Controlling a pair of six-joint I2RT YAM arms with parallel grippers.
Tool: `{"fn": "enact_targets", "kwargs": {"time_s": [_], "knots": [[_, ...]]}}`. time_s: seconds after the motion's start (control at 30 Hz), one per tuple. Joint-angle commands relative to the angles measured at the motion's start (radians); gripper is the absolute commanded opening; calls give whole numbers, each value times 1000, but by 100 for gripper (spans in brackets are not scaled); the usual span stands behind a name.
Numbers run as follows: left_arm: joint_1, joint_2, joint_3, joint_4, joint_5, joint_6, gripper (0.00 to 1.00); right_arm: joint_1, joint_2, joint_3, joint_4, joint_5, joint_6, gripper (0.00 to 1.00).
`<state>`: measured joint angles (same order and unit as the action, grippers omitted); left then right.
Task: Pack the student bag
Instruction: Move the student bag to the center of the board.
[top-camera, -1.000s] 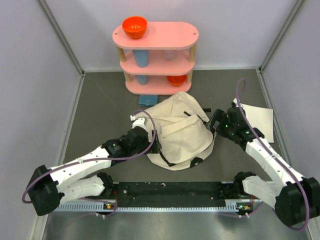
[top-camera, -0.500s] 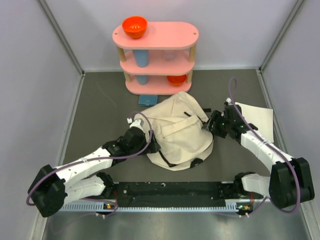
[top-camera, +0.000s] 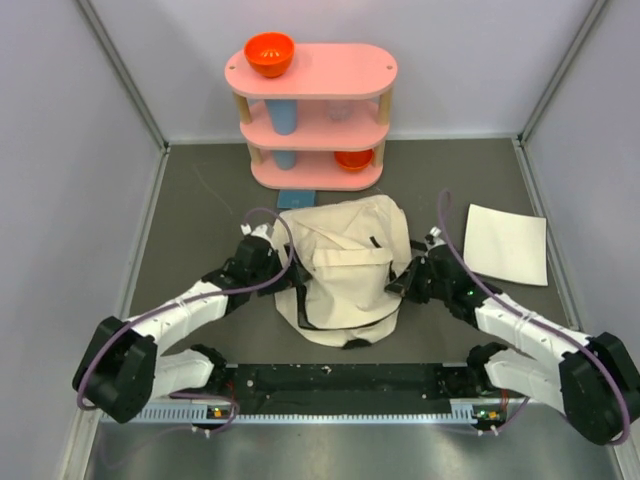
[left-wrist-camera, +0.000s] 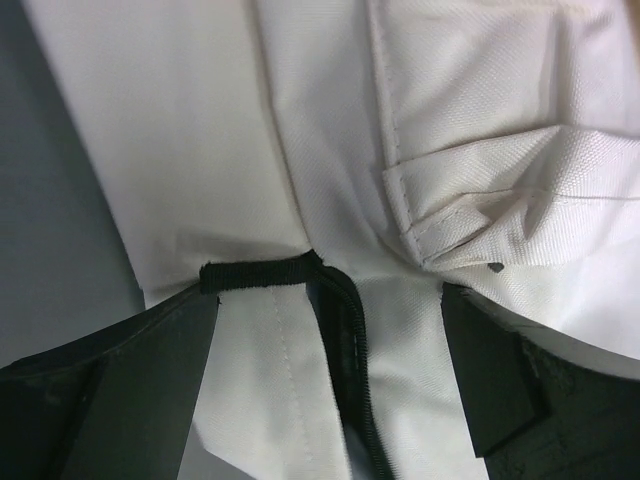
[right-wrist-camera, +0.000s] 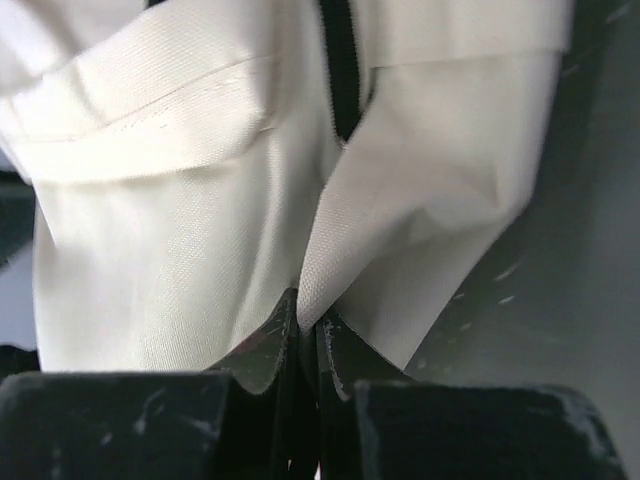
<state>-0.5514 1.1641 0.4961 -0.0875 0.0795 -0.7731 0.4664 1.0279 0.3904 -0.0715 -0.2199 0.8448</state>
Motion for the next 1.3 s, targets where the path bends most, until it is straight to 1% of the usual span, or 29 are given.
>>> {"fn": "enact_targets", "kwargs": {"time_s": [0.0, 0.07, 0.1, 0.13, 0.17, 0.2, 0.23, 0.27, 0.3, 0.33, 0.37, 0.43, 0.47, 0.5, 0.53, 0.57, 0.6, 0.63, 0.67, 0.73, 0.77, 0.8, 0.83, 0.93, 1.1, 1.13, 1.2, 1.23, 1.27], "knots": [[148, 5, 145, 34, 29, 119, 97, 185, -19, -16, 131, 42, 166, 1], [220, -4, 185, 19, 52, 168, 98, 237, -22, -2, 136, 72, 169, 22], [235, -7, 199, -12, 60, 187, 98, 253, -25, 28, 110, 91, 165, 29], [245, -6, 214, -41, 52, 205, 98, 264, -40, 40, 42, 106, 152, 42], [254, -9, 241, -69, 40, 246, 98, 264, -60, 62, 6, 147, 125, 48], [254, -14, 251, -95, 5, 264, 99, 265, -80, 73, -40, 180, 108, 58], [255, -20, 254, -145, -9, 276, 99, 264, -138, 80, -100, 210, 94, 70], [255, -39, 249, -162, -18, 291, 99, 264, -166, 96, -138, 285, 67, 74], [255, -56, 245, -179, -30, 294, 99, 264, -196, 108, -177, 330, 51, 77], [255, -96, 239, -204, -46, 293, 99, 264, -230, 117, -213, 374, 39, 81], [255, -118, 223, -211, -49, 293, 99, 262, -285, 134, -270, 457, 8, 84], [255, -176, 210, -228, -47, 293, 99, 261, -333, 142, -301, 531, -16, 88], [255, -193, 205, -236, -49, 293, 99, 243, -357, 143, -310, 574, -32, 89], [255, -205, 206, -250, -50, 293, 99, 221, -361, 143, -309, 579, -36, 89], [255, -227, 208, -261, -50, 297, 98, 198, -356, 145, -309, 556, -42, 90], [254, -236, 216, -270, -38, 311, 98, 126, -341, 151, -310, 530, -52, 90], [255, -242, 222, -277, -32, 313, 98, 88, -304, 157, -310, 495, -52, 90], [255, -254, 232, -284, -29, 316, 98, 49, -280, 163, -310, 419, -56, 91], [255, -257, 240, -290, -9, 320, 98, -16, -234, 172, -298, 384, -61, 91], [255, -258, 265, -291, 31, 328, 98, -57, -180, 177, -262, 296, -108, 91], [254, -256, 271, -287, 83, 324, 98, -81, -154, 195, -255, 280, -113, 91], [251, -250, 274, -279, 106, 319, 98, -90, -94, 206, -243, 263, -113, 90], [249, -235, 279, -271, 132, 304, 98, -97, -69, 218, -225, 223, -122, 91], [226, -202, 277, -262, 198, 281, 98, -109, 21, 228, -179, 122, -86, 91], [170, -195, 254, -252, 203, 252, 98, -109, 77, 157, -42, -4, -6, 91], [157, -205, 251, -241, 204, 239, 98, -110, 75, 103, 64, -77, 40, 90], [150, -211, 254, -230, 204, 230, 98, -109, 74, 35, 218, -154, 109, 90], [145, -213, 263, -222, 203, 224, 98, -101, 72, -29, 287, -206, 184, 90], [143, -210, 271, -219, 203, 224, 98, -88, 72, -51, 376, -214, 212, 90]]}}
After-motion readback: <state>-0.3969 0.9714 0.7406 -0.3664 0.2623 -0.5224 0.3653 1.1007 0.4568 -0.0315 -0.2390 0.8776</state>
